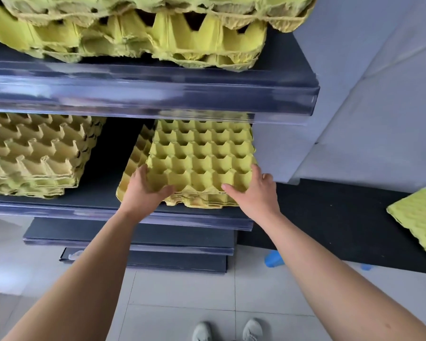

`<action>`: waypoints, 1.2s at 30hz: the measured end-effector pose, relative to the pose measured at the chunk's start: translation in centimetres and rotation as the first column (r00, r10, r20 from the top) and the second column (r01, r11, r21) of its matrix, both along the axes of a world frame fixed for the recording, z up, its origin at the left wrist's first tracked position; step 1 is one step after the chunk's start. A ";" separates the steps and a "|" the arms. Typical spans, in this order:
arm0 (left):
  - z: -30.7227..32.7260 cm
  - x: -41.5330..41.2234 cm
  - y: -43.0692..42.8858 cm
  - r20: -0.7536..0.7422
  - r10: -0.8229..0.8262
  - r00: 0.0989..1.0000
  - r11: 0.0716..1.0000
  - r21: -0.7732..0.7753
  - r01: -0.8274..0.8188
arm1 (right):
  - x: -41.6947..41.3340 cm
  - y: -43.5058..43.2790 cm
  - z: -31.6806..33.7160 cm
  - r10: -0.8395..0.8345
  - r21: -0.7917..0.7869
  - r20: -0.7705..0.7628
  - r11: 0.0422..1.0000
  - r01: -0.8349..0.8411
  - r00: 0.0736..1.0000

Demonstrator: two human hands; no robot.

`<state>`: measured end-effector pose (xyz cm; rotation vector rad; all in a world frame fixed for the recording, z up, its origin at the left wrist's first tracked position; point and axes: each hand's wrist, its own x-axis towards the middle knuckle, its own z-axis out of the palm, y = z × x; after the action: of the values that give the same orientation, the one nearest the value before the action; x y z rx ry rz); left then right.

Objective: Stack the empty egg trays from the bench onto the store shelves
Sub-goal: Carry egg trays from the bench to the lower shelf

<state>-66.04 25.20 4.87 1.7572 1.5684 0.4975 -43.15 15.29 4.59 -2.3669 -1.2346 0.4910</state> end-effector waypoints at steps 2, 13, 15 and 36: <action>-0.1 0.2 -0.2 -0.100 -0.022 0.995 0.996 0.086 0.030 | 0.2 -0.5 0.3 0.026 0.019 0.037 0.999 -0.027 0.999; 2.0 12.2 -6.3 -0.267 -0.306 0.914 0.768 0.499 0.402 | 7.6 -7.3 2.8 0.064 0.167 0.280 0.979 -0.115 0.958; 2.2 15.8 -8.0 -0.285 -0.375 0.882 0.738 0.484 0.470 | 10.4 -9.6 2.7 0.029 0.173 0.311 0.981 -0.086 0.950; -5.5 59.4 -26.4 -0.399 -0.747 0.532 0.445 0.293 0.846 | 47.7 -35.1 -3.9 -0.392 -0.038 0.232 0.911 0.411 0.890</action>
<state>-6.63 -1.18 -0.61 2.7439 0.5233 0.1784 4.54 -19.86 0.67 -2.7141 -0.7762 0.1514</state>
